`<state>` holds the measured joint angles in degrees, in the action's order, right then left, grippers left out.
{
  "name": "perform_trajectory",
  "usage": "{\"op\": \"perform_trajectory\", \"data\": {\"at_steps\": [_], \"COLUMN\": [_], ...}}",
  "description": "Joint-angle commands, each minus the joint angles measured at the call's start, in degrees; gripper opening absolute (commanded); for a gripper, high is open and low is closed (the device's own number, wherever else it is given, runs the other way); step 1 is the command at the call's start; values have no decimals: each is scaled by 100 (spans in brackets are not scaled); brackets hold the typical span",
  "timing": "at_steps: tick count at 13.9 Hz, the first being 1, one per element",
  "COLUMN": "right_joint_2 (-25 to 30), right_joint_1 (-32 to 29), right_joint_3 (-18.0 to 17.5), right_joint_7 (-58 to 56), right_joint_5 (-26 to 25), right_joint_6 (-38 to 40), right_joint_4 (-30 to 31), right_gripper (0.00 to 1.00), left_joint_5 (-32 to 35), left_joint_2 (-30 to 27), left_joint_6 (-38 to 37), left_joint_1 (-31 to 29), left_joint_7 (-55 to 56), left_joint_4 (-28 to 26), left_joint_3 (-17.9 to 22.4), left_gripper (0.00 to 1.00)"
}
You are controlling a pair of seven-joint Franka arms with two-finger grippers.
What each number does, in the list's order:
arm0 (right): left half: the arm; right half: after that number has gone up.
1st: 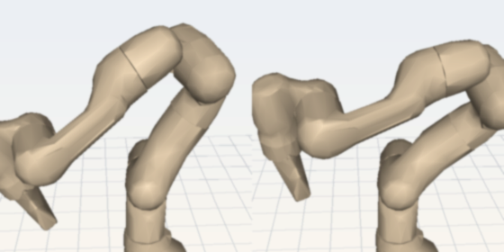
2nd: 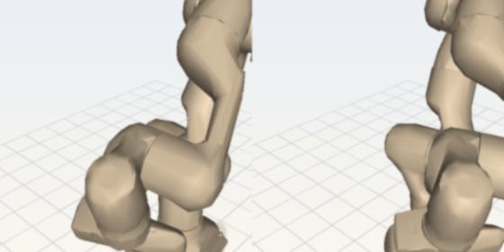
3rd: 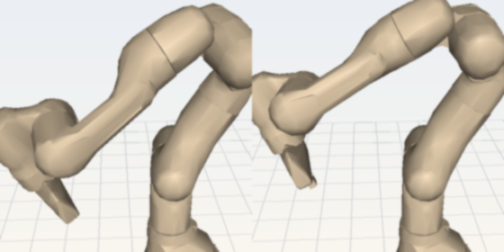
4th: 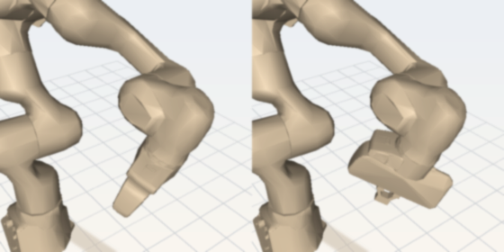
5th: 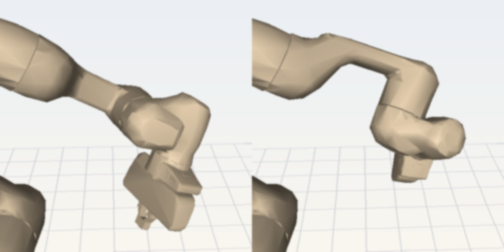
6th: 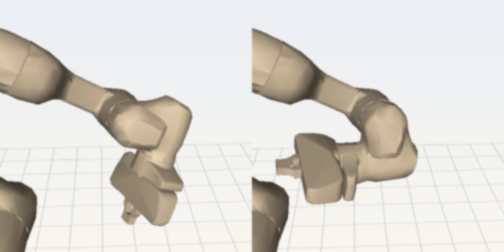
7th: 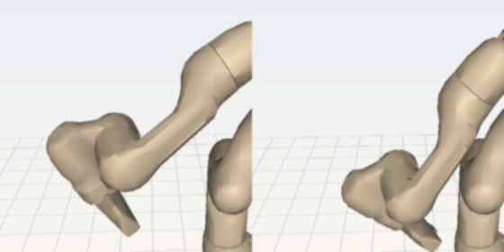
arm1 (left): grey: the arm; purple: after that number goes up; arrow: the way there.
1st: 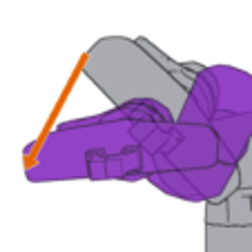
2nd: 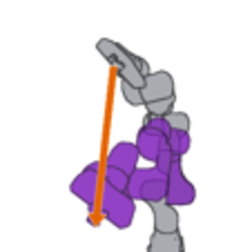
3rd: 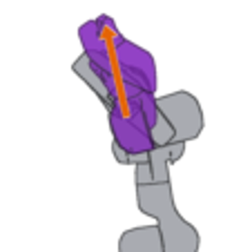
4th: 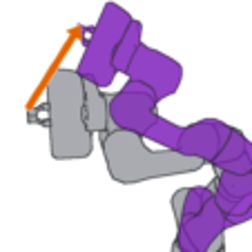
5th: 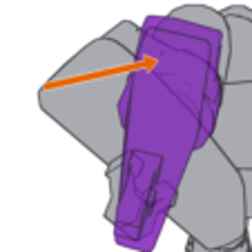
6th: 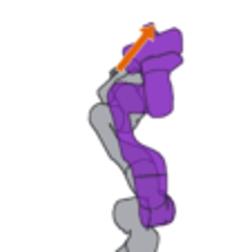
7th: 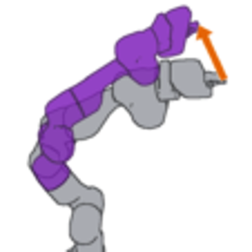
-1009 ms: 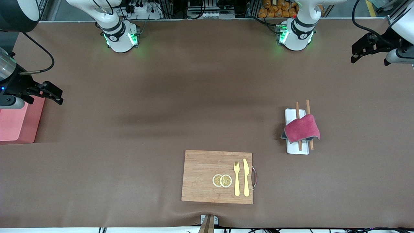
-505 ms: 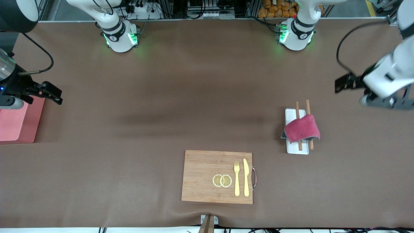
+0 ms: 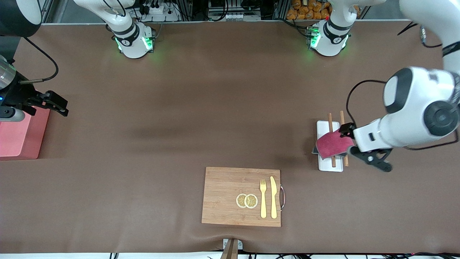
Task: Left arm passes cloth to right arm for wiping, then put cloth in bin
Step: 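Reach the left gripper down to the pink cloth on the tray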
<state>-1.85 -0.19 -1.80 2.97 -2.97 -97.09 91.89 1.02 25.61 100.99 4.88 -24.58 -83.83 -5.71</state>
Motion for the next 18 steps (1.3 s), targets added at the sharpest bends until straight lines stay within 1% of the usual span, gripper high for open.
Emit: {"op": "perform_trajectory", "data": {"at_steps": [1, 3, 6, 12, 18], "right_joint_2": [10, -8, -8, -8, -8], "right_joint_1": [-43, -43, -34, -34, -43], "right_joint_3": [-13, -13, -13, -13, -13], "right_joint_7": [19, -51, -8, 19, 1], "right_joint_5": [95, 95, 95, 95, 95], "right_joint_6": [58, 67, 76, 76, 76], "right_joint_4": [-31, -31, -31, -31, -22], "right_gripper": [100, 100, 100, 100, 100], "left_joint_5": [74, 91, 83, 118, 179], "left_joint_2": [400, 585, 840, 858, 858], "left_joint_6": [210, 306, 378, 334, 290], "left_joint_1": [48, 188, 145, 83, -57], "left_joint_7": [-739, -785, -1092, -1198, -1181], "left_joint_4": [218, 218, 218, 131, -80], "left_joint_3": [-9, 0, 0, 35, 79], "left_gripper": [100, 100, 100, 100, 100]}}
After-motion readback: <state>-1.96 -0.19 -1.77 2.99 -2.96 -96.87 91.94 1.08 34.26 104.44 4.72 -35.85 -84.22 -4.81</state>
